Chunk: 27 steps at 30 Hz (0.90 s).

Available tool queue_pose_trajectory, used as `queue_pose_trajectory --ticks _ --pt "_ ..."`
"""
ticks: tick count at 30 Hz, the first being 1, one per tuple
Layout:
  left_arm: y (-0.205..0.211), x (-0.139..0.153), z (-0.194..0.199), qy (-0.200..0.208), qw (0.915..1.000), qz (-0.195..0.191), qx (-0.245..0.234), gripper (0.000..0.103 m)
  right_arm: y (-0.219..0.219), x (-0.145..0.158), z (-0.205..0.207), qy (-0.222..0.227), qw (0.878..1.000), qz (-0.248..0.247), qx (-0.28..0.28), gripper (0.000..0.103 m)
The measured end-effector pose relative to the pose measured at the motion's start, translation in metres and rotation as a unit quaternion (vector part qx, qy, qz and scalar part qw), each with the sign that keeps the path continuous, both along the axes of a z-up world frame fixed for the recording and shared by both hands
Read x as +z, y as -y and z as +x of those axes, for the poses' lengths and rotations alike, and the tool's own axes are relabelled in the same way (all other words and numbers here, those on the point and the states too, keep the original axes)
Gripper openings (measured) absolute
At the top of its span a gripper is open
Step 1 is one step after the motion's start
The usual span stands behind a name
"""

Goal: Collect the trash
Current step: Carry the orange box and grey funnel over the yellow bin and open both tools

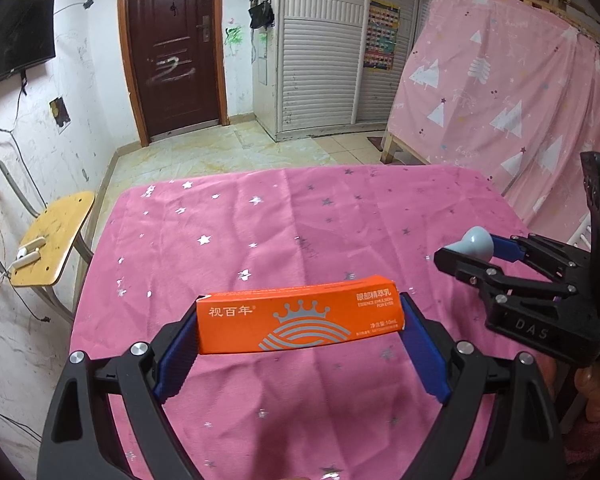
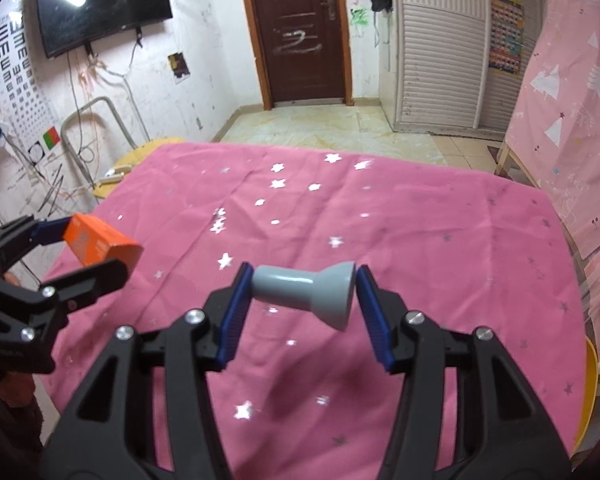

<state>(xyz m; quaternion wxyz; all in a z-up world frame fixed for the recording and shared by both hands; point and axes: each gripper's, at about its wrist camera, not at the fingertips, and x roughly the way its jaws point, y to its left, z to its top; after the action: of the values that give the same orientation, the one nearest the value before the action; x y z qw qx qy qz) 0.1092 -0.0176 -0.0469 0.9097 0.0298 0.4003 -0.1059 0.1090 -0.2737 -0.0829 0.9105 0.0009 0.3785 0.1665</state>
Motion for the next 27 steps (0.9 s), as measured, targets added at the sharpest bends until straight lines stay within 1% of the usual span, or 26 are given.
queue_pose_trajectory --ticks 5,19,27 --pt "0.022 0.006 -0.002 0.004 0.9999 0.007 -0.013 0.083 0.026 0.006 -0.005 0.012 1.000 0.013 -0.022 0.051" --pt "0.098 0.018 -0.006 0.012 0.9977 0.028 -0.060 0.083 0.122 0.013 -0.018 0.037 0.994 0.042 -0.099 0.051" --pt "0.142 0.021 -0.008 0.013 0.9952 0.042 -0.088 0.083 0.176 0.008 -0.026 0.044 0.988 0.051 -0.142 0.051"
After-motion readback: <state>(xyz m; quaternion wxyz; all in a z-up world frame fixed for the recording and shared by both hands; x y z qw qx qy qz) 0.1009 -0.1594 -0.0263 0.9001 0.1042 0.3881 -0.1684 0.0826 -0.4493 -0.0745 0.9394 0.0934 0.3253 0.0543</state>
